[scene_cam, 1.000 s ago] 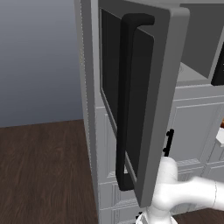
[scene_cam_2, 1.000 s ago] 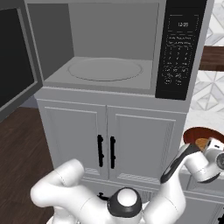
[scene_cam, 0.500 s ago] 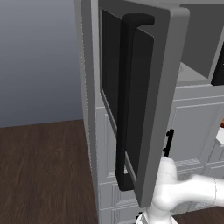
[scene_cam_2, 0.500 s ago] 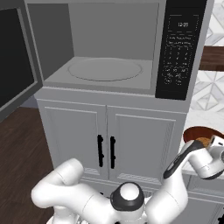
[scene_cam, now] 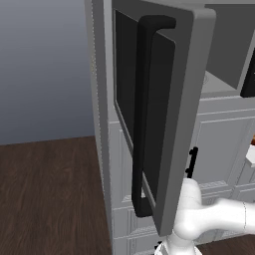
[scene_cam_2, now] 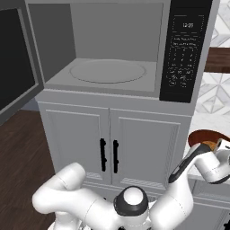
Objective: Open the microwave, place the bowl with waffle inside the microwave, then close the microwave door and turn it on.
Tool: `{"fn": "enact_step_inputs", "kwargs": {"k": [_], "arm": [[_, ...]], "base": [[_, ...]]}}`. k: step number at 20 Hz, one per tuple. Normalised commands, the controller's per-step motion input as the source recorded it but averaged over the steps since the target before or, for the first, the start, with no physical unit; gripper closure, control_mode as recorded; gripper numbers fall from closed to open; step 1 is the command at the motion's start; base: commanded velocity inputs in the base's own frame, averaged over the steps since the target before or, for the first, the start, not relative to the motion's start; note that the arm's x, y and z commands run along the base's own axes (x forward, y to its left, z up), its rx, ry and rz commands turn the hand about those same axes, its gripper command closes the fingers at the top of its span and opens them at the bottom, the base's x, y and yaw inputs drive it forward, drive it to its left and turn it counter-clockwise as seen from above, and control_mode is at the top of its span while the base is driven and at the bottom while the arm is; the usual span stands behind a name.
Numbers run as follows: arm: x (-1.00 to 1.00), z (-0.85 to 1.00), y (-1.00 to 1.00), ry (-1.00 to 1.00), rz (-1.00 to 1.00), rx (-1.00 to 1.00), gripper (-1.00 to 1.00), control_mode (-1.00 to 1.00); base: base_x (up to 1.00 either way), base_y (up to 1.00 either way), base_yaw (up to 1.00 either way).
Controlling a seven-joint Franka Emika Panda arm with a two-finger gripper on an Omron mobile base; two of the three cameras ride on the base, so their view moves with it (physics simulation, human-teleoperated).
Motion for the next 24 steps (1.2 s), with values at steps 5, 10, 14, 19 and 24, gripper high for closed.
{"fn": "enact_step_inputs", "kwargs": {"k": [5,10,14,19,24], "arm": [[0.00,0.00,0.00,0.00,0.00,0.00,1.00,-1.00],[-0.15,0.00,-0.02,-0.01,0.00,0.00,1.00,-1.00],[-0.56,0.16,-0.29,-0.07,0.00,0.00,1.00,-1.00],[-0.70,0.42,-0.41,-0.14,-0.01,0.00,1.00,-1.00],[-0.68,0.50,-0.29,-0.09,-0.03,0.00,1.00,-1.00]], "base": [[0.00,0.00,0.00],[0.00,0.00,0.00],[0.00,0.00,0.00],[0.00,0.00,0.00],[0.00,0.00,0.00]]}}
